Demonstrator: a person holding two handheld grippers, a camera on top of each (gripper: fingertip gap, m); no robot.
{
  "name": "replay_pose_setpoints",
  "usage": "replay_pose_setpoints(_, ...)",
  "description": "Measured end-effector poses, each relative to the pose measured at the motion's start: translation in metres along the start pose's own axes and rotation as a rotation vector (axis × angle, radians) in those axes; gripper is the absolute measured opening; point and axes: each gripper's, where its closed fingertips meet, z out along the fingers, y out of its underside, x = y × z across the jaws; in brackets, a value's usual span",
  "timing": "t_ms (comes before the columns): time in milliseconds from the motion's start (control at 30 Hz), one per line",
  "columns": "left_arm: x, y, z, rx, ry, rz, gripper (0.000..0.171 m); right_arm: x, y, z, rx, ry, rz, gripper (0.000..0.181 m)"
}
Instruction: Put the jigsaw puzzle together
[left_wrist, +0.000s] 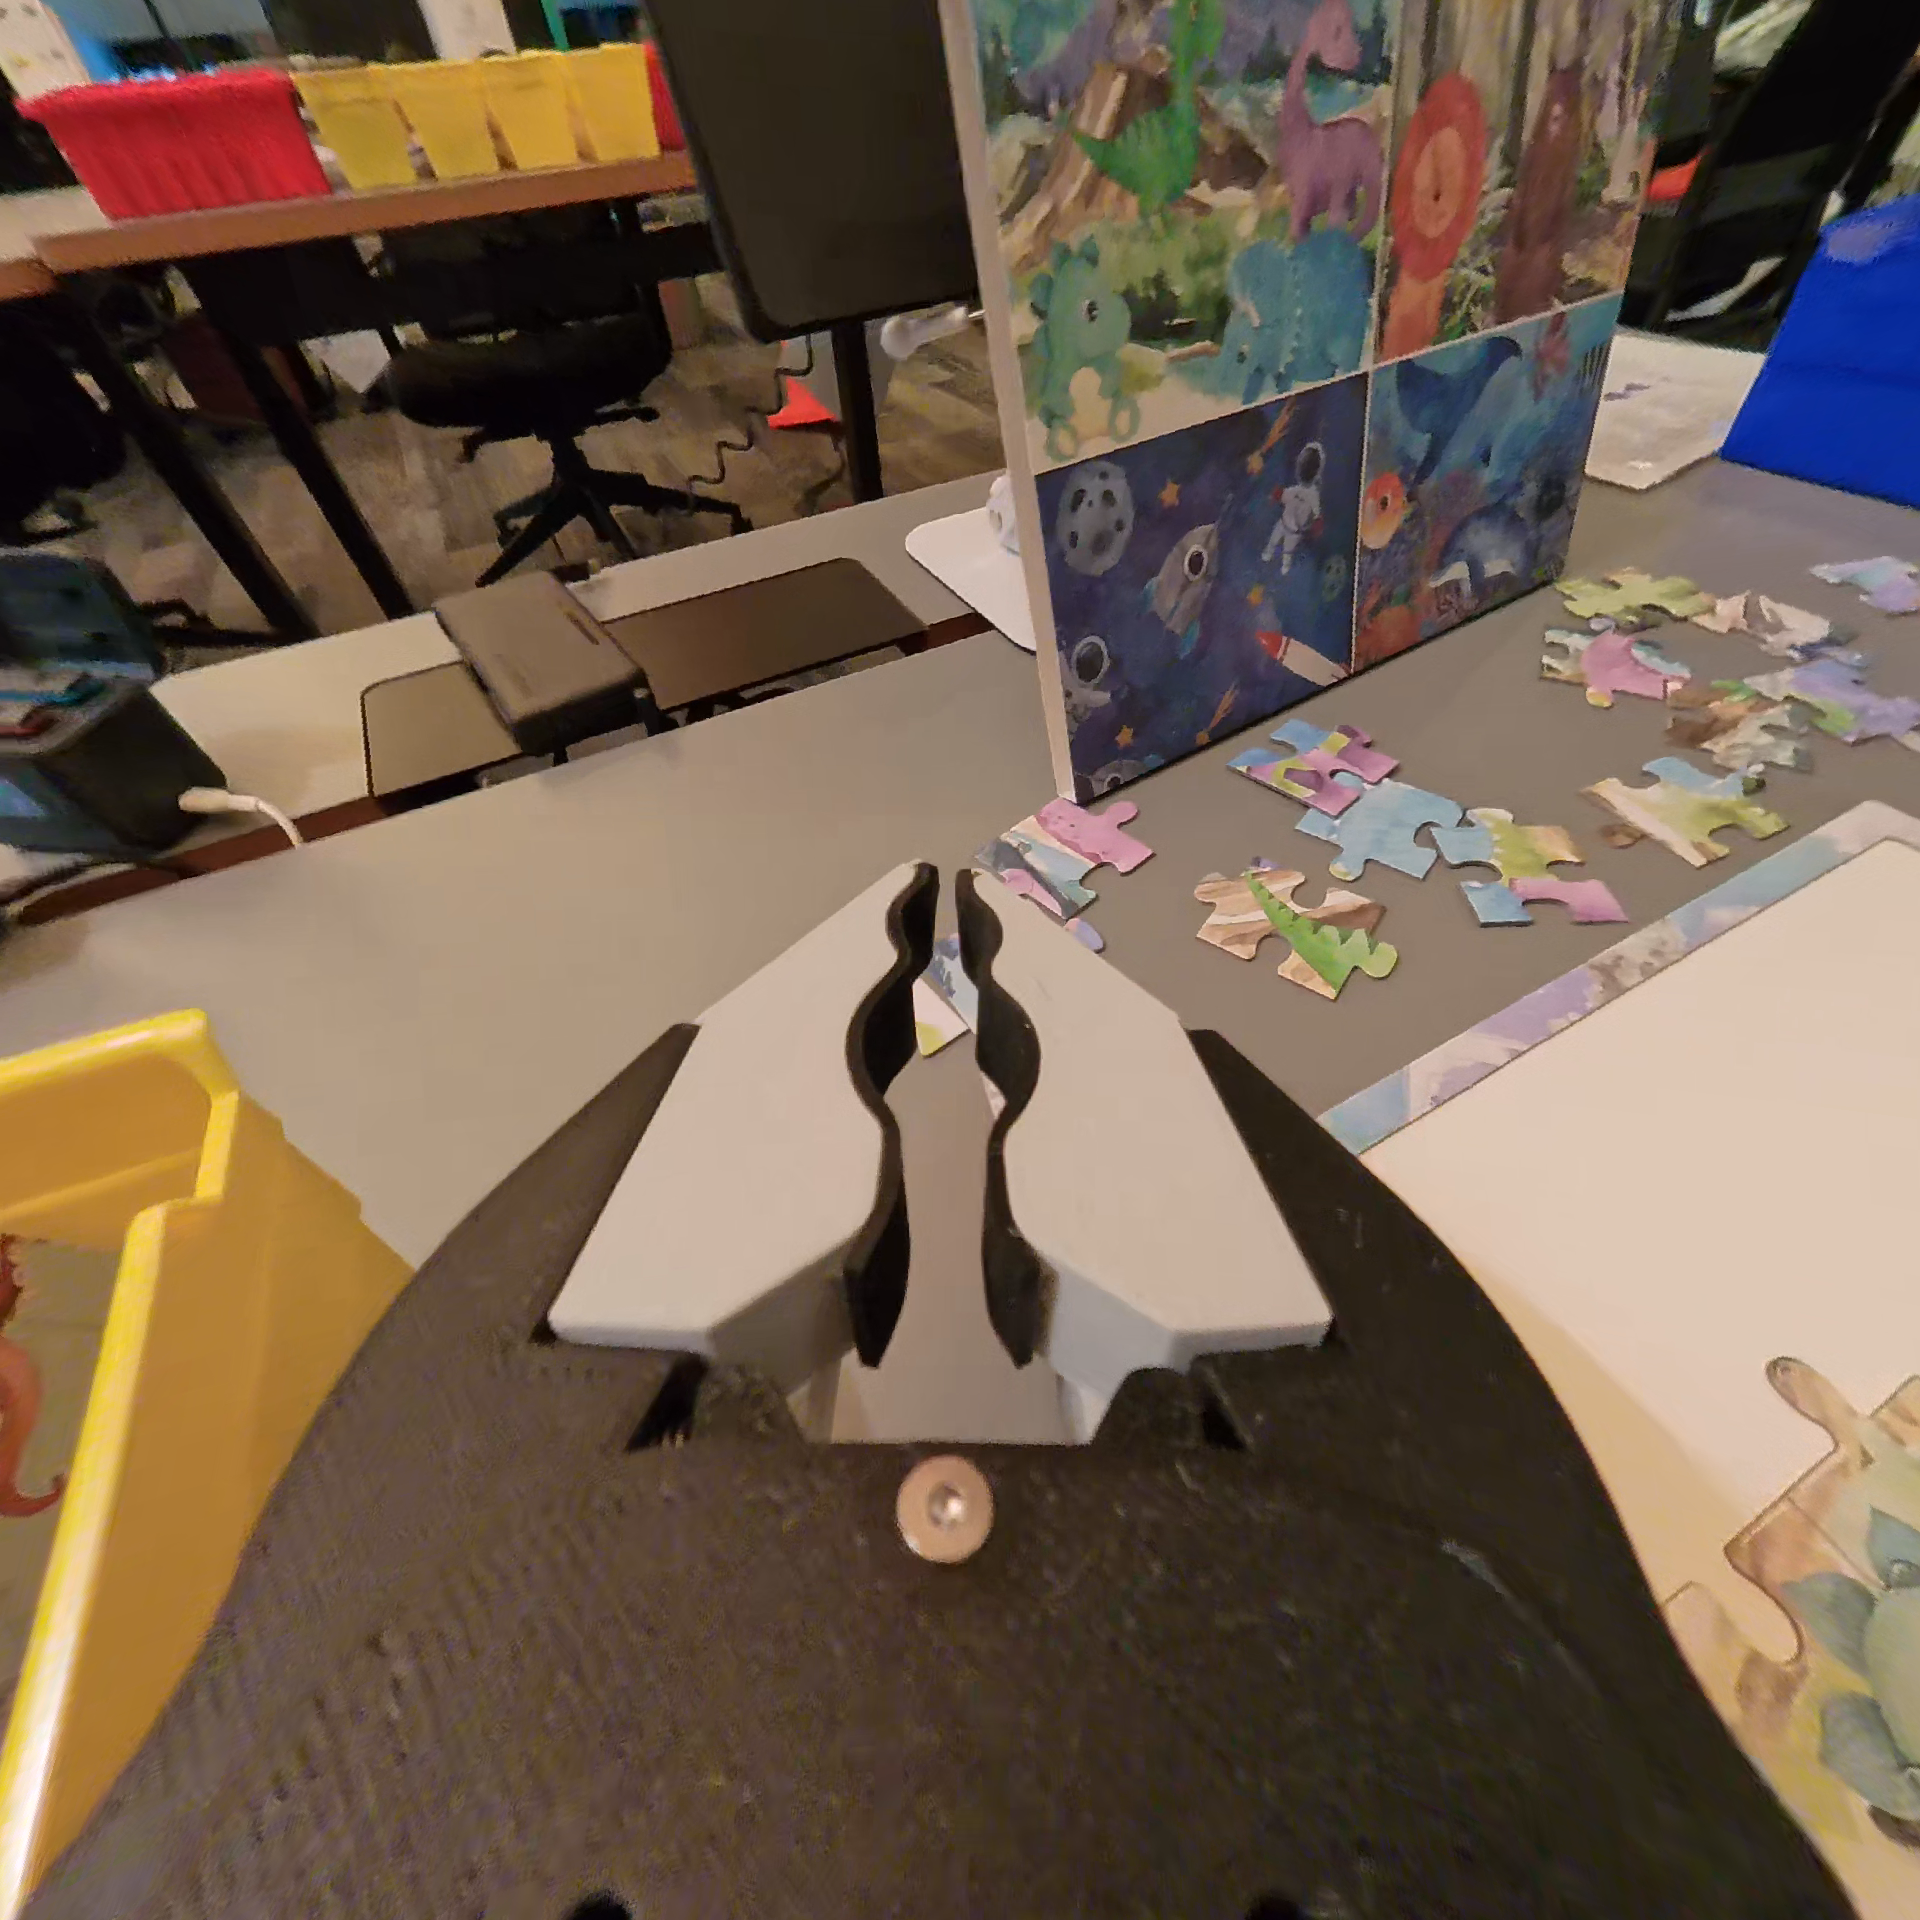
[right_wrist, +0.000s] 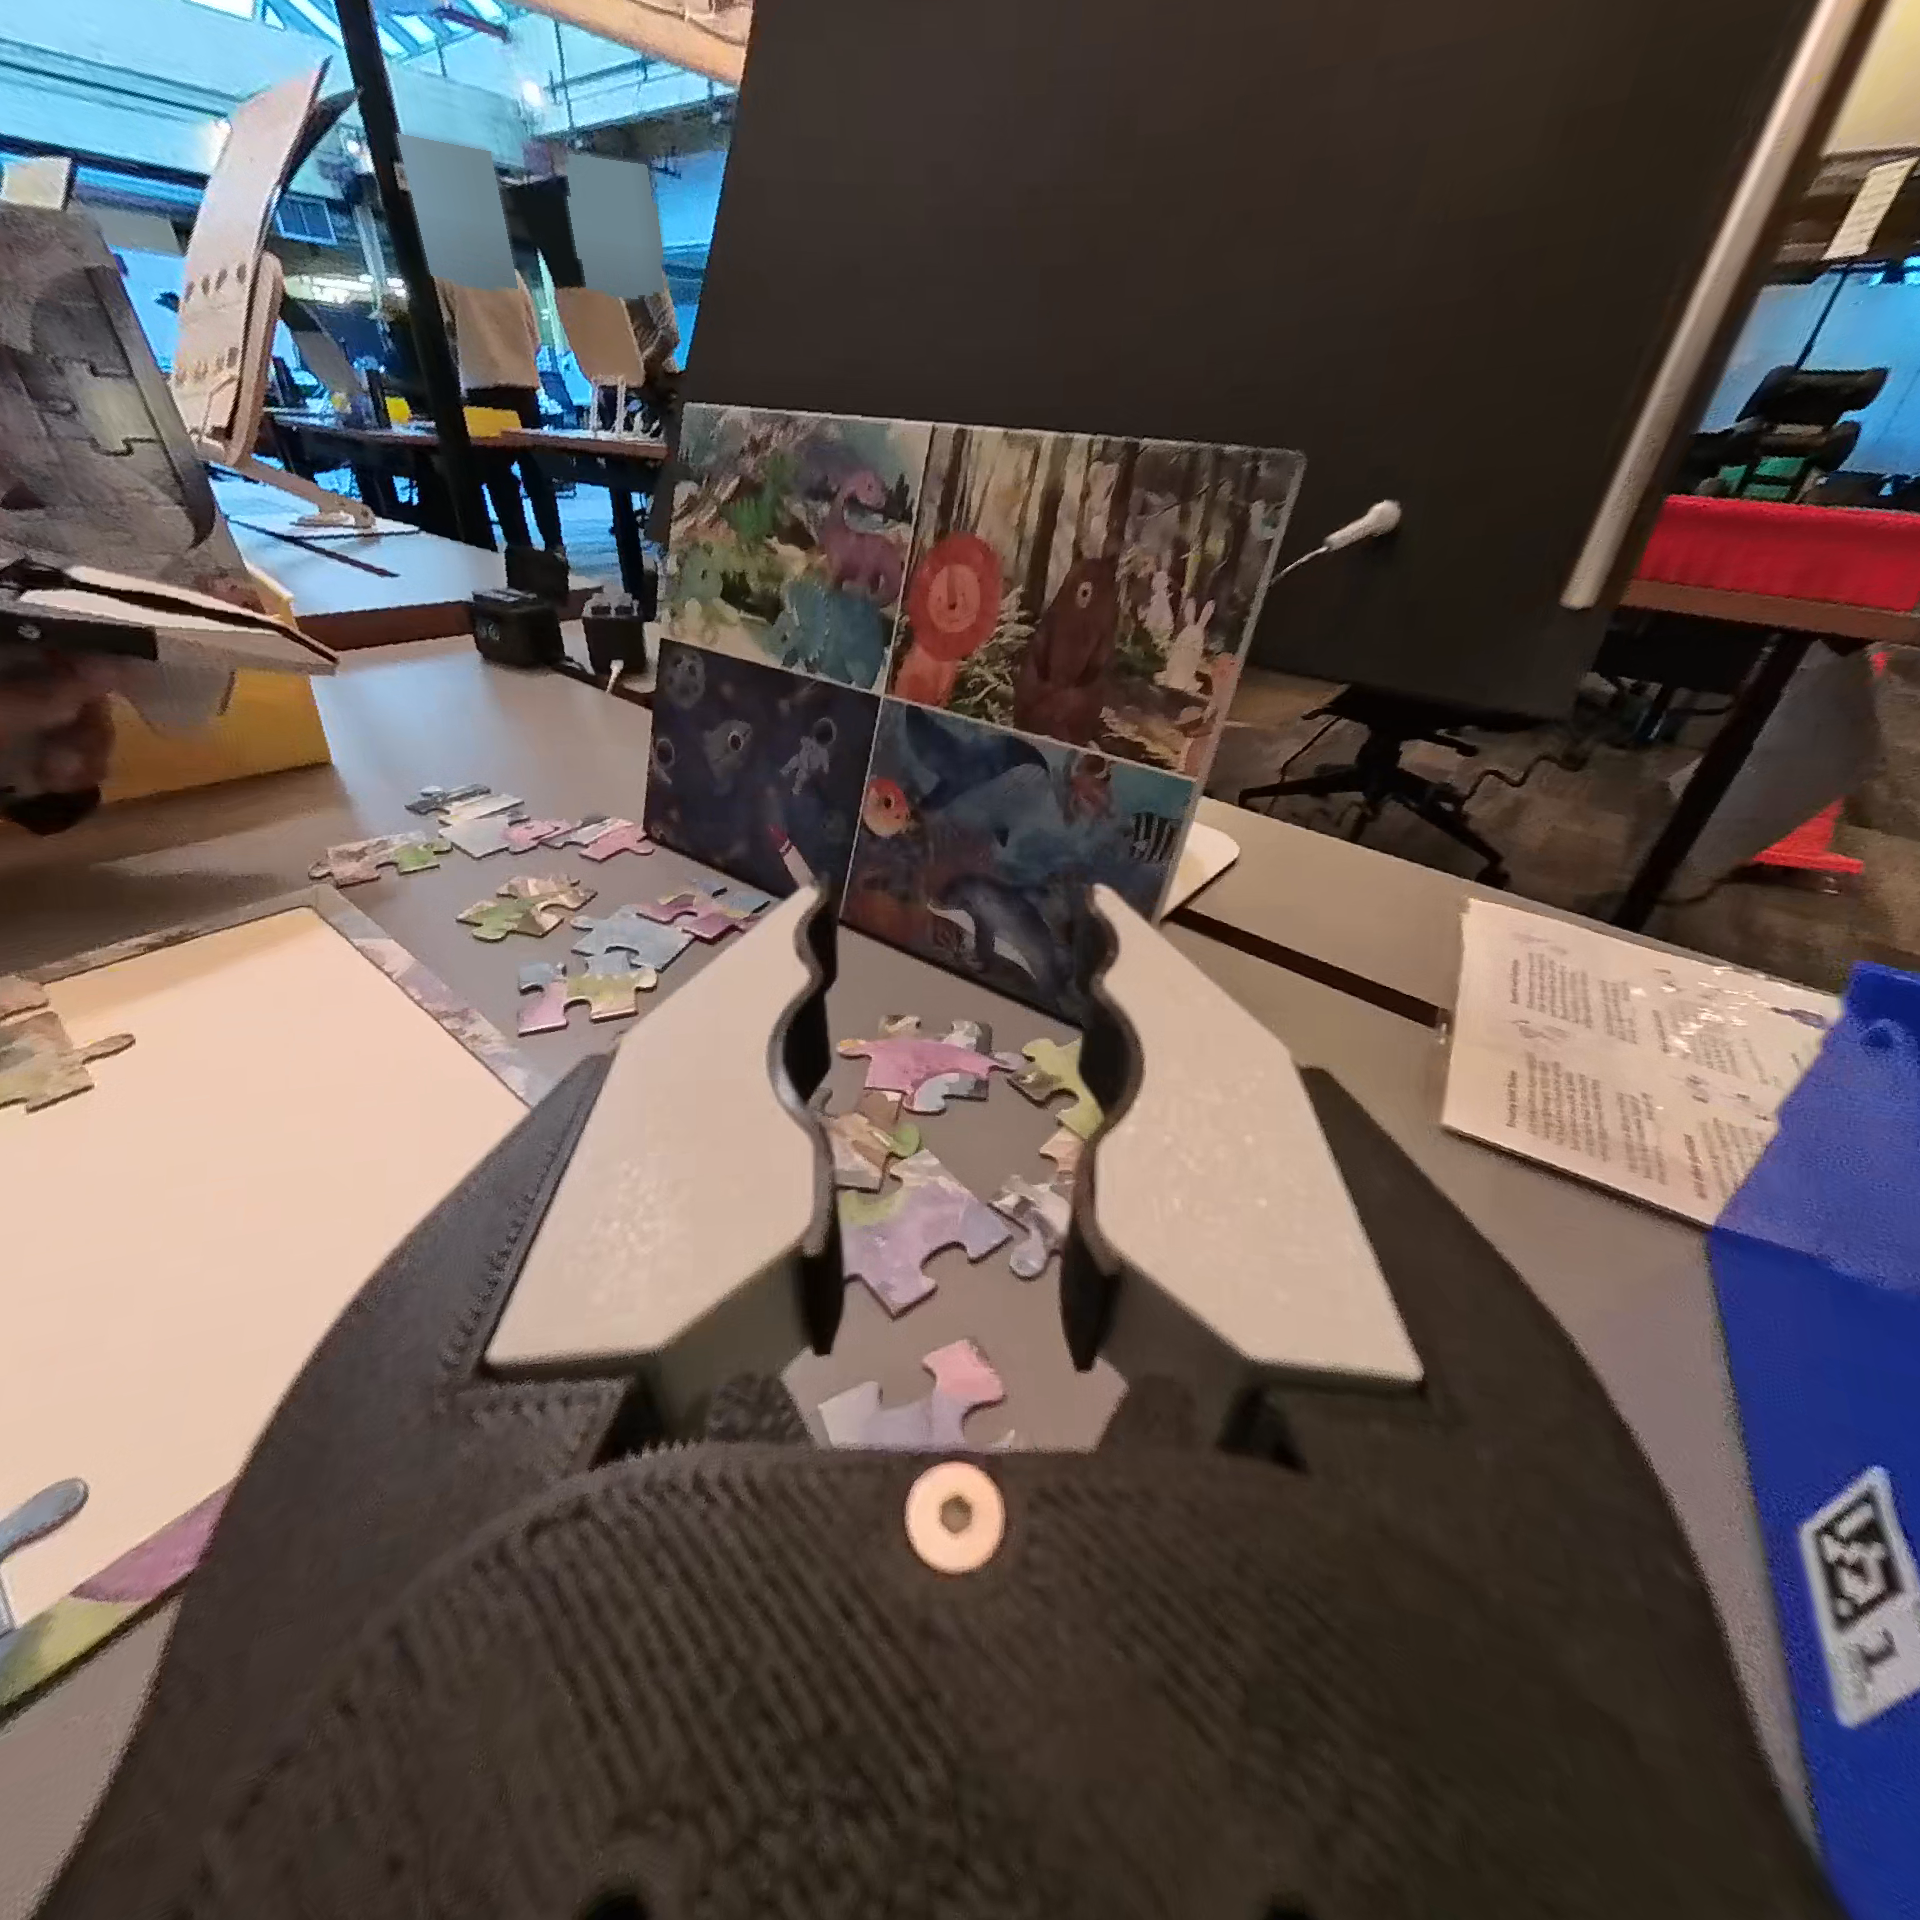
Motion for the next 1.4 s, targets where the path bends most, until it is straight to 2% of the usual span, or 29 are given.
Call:
replay_pose_setpoints(167,-0.005,0.006,0.004,-0.015,0.015,-0.088,0.005,-0.002,0.011,0.006,-0.038,-0.004,-0.011,0.043)
replay_pose_setpoints(333,-0.005,0.011,0.007,-0.033,0.020,-0.094,0.007,0.002,0.022,0.009,-0.057,-0.008,0.033,0.042)
replay_pose_setpoints(533,0.004,0.016,0.011,-0.066,0.044,-0.071,0.009,-0.002,0.015,0.008,-0.025,-0.043,0.085,0.043)
replay_pose_setpoints(700,0.007,0.025,0.016,-0.098,0.054,-0.060,0.010,-0.004,0.018,0.010,-0.056,-0.025,0.021,0.042)
replay_pose_setpoints(867,0.017,0.028,0.020,-0.110,0.111,-0.090,0.014,-0.013,0.017,0.013,-0.055,-0.060,0.040,0.042)
replay_pose_setpoints(1067,0.026,0.030,0.022,-0.123,0.134,-0.036,0.016,-0.019,0.017,0.015,-0.068,-0.061,0.001,0.041)
replay_pose_setpoints(1200,0.047,0.026,0.025,-0.107,0.223,-0.031,0.025,-0.018,0.020,0.016,-0.071,-0.069,0.030,0.040)
replay_pose_setpoints(1300,0.083,0.014,0.035,-0.078,0.341,-0.008,0.019,-0.017,0.018,0.015,-0.058,-0.078,0.065,0.040)
replay_pose_setpoints(1400,0.123,0.021,0.055,-0.189,0.421,0.142,0.010,-0.016,0.018,0.015,-0.051,-0.082,0.082,0.040)
